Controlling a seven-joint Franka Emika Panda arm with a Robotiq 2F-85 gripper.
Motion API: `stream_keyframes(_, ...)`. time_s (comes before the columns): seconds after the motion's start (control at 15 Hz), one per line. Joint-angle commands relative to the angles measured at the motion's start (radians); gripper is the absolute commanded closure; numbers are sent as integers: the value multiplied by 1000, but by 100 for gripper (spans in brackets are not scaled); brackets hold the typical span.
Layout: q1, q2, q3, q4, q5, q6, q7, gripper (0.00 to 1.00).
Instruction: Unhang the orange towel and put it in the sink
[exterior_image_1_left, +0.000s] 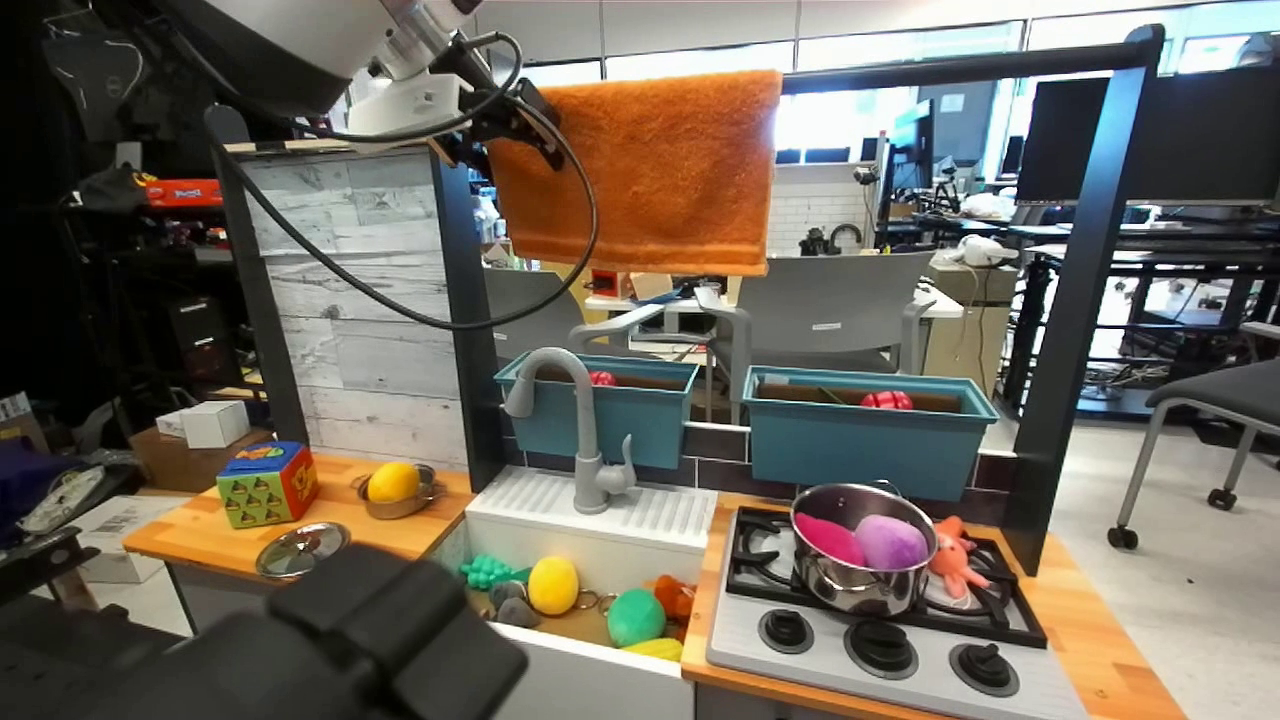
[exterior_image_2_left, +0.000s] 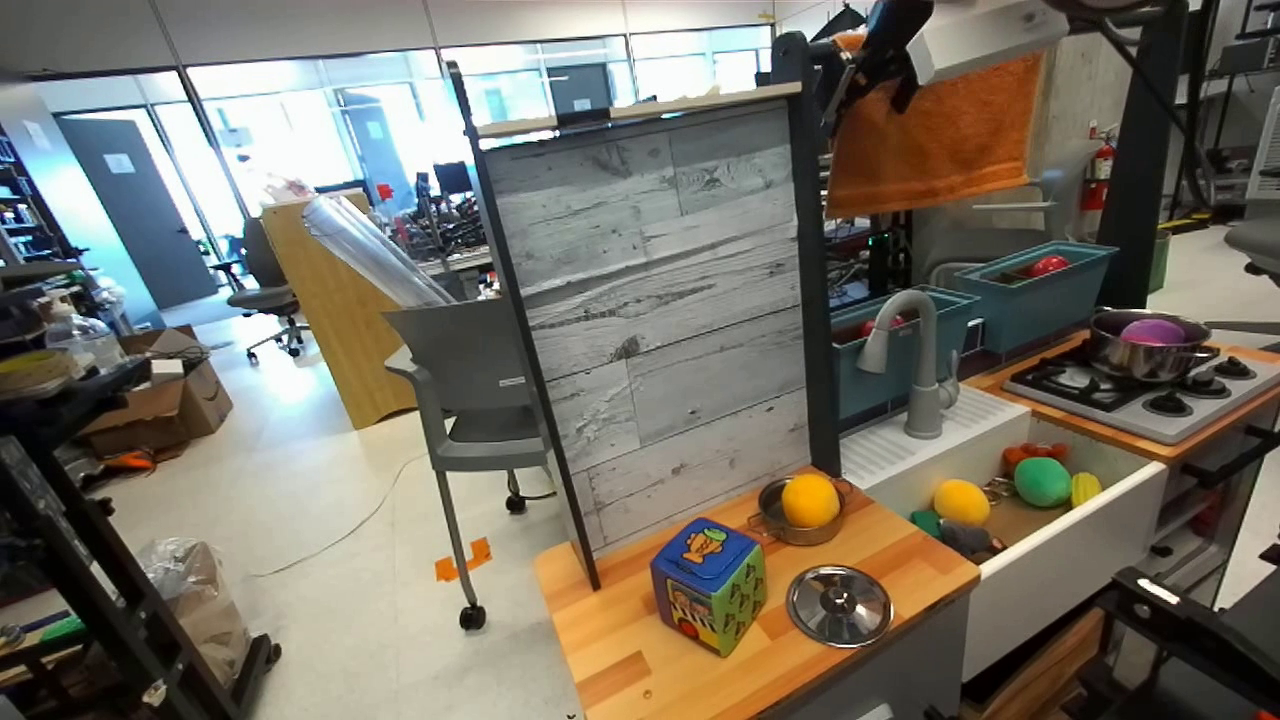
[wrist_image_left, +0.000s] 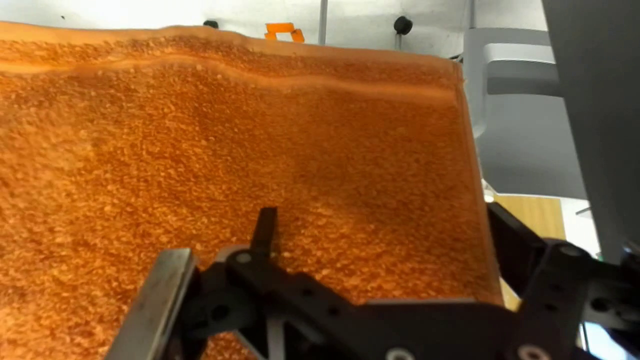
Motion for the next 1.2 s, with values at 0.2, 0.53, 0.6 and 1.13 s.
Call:
stream_keyframes(0.2,157,174,-204,91,-6,65,136,51)
stream_keyframes(0.53,254,160,-335,3,-21,84,155,90)
stream_keyframes(0.6,261,126,-341,-43,-36,67,131,96)
stream_keyframes(1.13,186,-248,-320,-502,-237,-74,-212,99)
